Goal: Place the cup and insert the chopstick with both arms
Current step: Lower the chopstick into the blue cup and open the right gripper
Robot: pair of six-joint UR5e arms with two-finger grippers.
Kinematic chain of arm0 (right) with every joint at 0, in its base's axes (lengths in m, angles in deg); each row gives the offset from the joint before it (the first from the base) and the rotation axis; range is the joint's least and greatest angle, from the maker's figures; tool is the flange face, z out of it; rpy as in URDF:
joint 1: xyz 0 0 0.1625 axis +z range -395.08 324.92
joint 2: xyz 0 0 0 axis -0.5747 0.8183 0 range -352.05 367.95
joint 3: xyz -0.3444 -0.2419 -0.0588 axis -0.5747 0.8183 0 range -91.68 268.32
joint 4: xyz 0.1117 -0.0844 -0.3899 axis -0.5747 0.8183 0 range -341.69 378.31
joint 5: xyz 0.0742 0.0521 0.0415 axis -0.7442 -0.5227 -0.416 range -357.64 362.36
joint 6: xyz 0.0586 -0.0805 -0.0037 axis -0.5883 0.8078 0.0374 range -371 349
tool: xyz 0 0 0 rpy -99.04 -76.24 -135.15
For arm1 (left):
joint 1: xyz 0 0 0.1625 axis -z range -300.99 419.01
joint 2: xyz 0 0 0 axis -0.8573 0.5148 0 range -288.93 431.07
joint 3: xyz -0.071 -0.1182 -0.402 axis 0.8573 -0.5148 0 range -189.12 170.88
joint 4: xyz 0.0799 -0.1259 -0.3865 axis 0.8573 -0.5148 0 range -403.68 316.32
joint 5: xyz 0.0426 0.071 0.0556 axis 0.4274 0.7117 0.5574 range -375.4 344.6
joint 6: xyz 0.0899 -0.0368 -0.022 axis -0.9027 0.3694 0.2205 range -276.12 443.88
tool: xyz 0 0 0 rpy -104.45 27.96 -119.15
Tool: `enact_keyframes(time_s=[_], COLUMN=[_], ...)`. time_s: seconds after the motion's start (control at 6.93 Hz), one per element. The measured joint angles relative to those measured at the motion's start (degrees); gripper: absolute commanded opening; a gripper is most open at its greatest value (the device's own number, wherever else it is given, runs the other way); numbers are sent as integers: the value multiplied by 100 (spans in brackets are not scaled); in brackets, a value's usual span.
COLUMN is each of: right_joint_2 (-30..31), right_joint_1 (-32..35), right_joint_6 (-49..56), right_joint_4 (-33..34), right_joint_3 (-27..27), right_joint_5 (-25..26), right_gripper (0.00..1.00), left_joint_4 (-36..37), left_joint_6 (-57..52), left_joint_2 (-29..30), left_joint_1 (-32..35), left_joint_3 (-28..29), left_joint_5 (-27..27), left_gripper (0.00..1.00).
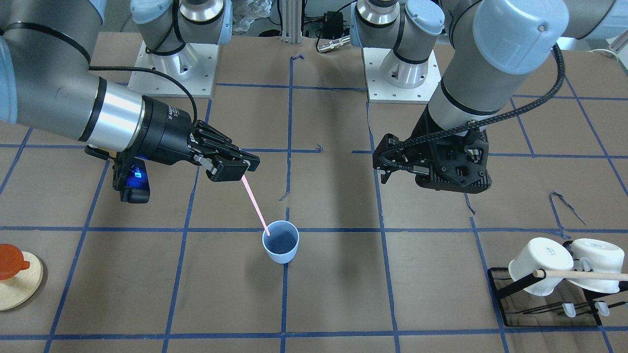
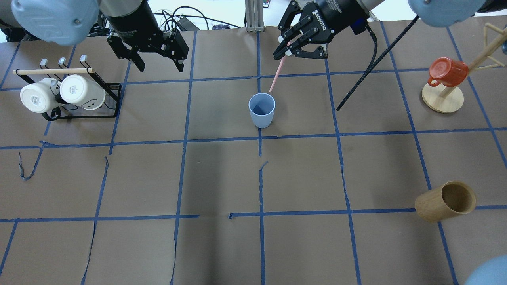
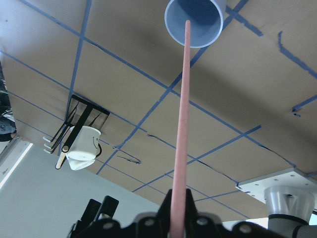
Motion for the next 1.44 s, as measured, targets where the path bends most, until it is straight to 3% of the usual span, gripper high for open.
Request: enact_keyframes(time_s=[0.58,0.72,0.87,1.01,1.44], right_joint_2=[-355,-416,-446,-451,-286], right_joint_1=[183,199,203,204,211], right_joint_6=[-284,-313,-343,-363,-748], right_joint_4=[206,214,220,217,185], right_joint_3=[-96,-110,-124,-136,-71], right_joint_5=[-163,-148,-141,-132,41], right_gripper=[2,54,89,100,100], left_joint_4=[-7,13,19,17,-12], left_joint_6=[-15,-16,-15,-11,-8], left_joint_2=[-78,-81,-82,-82,-90], left_joint_1=[-74,-81,-83,-83,-75], left_joint_3=[-6,0,12,14,6], left_joint_5=[90,111,119,122,124], left_gripper=[100,100,100,100,100])
